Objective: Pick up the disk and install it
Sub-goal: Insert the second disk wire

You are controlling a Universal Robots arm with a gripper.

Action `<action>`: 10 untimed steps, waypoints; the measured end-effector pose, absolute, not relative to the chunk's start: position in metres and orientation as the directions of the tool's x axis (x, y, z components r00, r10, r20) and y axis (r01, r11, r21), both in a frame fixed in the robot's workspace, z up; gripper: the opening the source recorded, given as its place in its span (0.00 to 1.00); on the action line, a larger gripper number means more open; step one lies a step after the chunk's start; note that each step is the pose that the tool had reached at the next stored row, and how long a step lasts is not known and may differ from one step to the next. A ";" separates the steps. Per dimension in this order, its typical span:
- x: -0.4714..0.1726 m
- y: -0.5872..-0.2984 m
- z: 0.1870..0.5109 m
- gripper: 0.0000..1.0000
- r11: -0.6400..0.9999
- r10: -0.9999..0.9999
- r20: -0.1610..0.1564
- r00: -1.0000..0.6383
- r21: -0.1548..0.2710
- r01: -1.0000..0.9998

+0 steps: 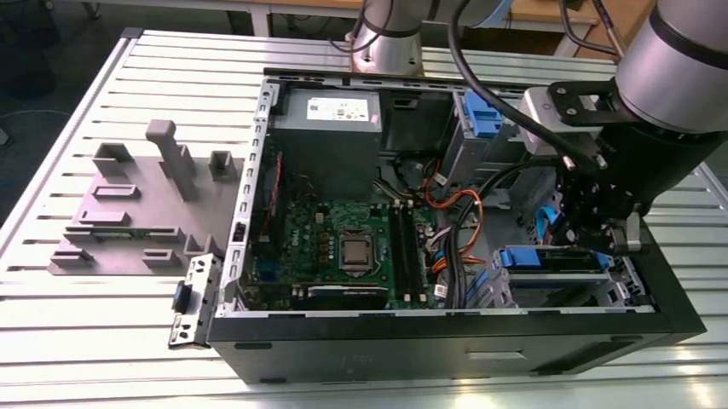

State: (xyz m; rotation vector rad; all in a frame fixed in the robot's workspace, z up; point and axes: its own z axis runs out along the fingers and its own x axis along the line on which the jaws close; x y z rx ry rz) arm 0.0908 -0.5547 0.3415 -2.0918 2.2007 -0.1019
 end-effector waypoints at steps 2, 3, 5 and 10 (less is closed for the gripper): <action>0.091 -0.555 0.342 0.16 0.052 -0.998 -0.029 -0.049 -0.120 -0.991; 0.091 -0.555 0.341 0.16 0.052 -0.998 -0.030 -0.049 -0.120 -0.991; 0.090 -0.555 0.341 0.16 0.052 -0.998 -0.031 -0.049 -0.120 -0.991; 0.090 -0.562 0.341 0.16 0.056 -0.997 -0.064 -0.049 -0.118 -0.991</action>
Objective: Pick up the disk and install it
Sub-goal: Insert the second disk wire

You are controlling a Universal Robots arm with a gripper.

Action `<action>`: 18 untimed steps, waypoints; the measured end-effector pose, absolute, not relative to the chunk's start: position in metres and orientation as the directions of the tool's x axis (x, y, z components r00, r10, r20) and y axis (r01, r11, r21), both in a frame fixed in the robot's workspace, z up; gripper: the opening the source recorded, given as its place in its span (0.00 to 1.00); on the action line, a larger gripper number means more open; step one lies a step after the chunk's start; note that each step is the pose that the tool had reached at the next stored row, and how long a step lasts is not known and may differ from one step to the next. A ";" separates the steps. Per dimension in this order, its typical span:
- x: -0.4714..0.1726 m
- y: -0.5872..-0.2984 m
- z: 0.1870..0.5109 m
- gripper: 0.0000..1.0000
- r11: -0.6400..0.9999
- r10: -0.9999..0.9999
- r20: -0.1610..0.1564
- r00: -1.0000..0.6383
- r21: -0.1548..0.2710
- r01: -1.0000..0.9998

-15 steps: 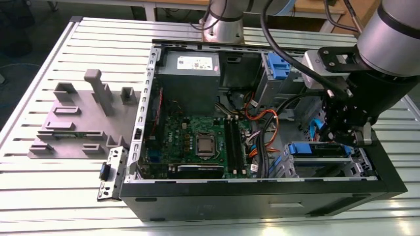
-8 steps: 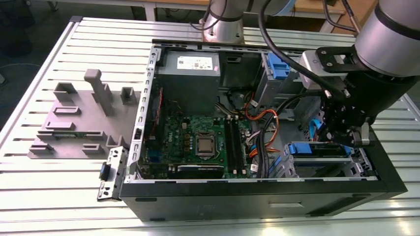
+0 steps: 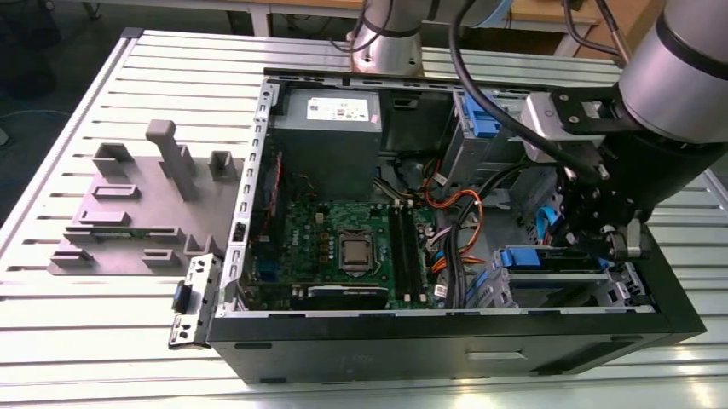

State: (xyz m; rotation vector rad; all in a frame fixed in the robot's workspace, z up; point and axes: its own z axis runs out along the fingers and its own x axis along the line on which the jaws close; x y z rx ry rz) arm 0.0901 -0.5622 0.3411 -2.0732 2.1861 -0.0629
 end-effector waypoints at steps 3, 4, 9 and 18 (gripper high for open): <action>0.090 -0.567 0.341 0.16 0.058 -0.996 -0.076 -0.049 -0.117 -0.991; 0.090 -0.568 0.341 0.16 0.058 -0.996 -0.076 -0.049 -0.117 -0.991; 0.092 -0.569 0.340 0.16 0.058 -0.996 -0.077 -0.049 -0.117 -0.991; 0.093 -0.572 0.338 0.16 0.059 -0.995 -0.082 -0.049 -0.117 -0.991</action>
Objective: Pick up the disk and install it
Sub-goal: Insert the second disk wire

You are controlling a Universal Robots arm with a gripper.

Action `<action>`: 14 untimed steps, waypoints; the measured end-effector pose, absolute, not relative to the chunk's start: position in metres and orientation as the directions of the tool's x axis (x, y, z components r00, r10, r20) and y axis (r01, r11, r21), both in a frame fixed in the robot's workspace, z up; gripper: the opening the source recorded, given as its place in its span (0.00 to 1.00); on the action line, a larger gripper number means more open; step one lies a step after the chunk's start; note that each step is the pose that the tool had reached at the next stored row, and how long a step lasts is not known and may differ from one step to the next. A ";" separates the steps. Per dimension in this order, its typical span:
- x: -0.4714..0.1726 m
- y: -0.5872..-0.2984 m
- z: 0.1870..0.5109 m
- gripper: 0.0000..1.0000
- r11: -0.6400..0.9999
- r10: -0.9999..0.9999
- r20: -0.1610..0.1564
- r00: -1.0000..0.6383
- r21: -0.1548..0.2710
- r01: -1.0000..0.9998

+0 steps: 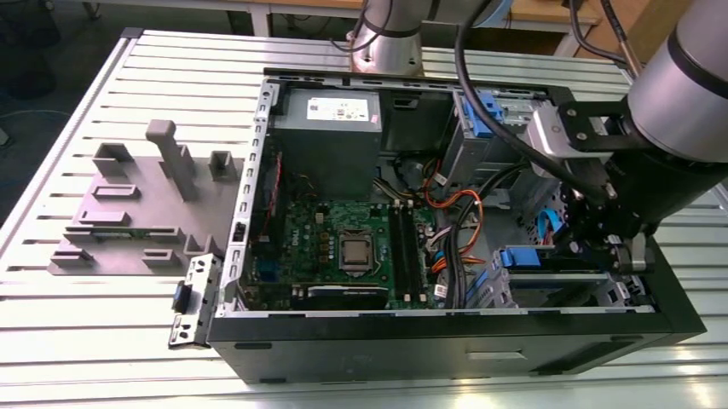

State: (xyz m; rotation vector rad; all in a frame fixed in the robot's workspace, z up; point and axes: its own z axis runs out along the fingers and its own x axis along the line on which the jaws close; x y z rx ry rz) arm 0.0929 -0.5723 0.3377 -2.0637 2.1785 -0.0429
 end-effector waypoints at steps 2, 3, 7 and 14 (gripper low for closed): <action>0.093 -0.573 0.337 0.16 0.059 -0.995 -0.088 -0.049 -0.117 -0.991; 0.093 -0.573 0.337 0.16 0.060 -0.995 -0.092 -0.049 -0.116 -0.991; 0.093 -0.575 0.336 0.16 0.060 -0.994 -0.097 -0.049 -0.116 -0.991; 0.093 -0.575 0.334 0.16 0.061 -0.993 -0.104 -0.049 -0.116 -0.991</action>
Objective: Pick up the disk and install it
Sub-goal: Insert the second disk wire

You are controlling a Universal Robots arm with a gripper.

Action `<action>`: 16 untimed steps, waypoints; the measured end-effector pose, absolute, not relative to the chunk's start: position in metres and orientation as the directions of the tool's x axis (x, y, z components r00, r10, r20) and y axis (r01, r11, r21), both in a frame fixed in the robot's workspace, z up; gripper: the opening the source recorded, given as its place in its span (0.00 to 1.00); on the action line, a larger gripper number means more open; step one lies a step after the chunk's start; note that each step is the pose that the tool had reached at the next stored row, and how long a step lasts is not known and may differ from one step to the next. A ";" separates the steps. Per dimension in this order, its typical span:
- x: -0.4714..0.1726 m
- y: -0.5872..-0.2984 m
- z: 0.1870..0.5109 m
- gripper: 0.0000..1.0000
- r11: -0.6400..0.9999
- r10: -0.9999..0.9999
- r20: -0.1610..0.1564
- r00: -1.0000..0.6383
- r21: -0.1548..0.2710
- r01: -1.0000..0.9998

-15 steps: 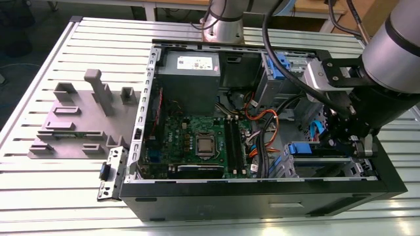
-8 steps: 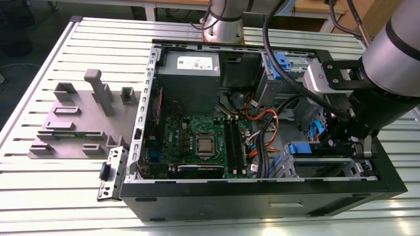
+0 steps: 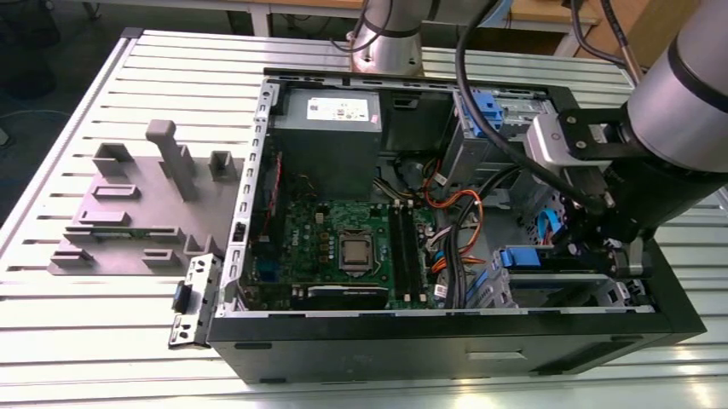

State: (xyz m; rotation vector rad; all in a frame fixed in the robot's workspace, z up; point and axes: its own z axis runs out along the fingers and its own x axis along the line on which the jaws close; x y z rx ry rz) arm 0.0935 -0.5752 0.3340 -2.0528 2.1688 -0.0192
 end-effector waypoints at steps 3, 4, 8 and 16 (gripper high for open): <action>0.094 -0.575 0.334 0.16 0.055 -0.994 -0.104 -0.043 -0.116 -0.992; 0.094 -0.576 0.334 0.16 0.053 -0.994 -0.104 -0.041 -0.116 -0.992; 0.094 -0.576 0.334 0.16 0.051 -0.994 -0.105 -0.039 -0.116 -0.992; 0.095 -0.576 0.332 0.16 0.051 -0.994 -0.105 -0.039 -0.116 -0.992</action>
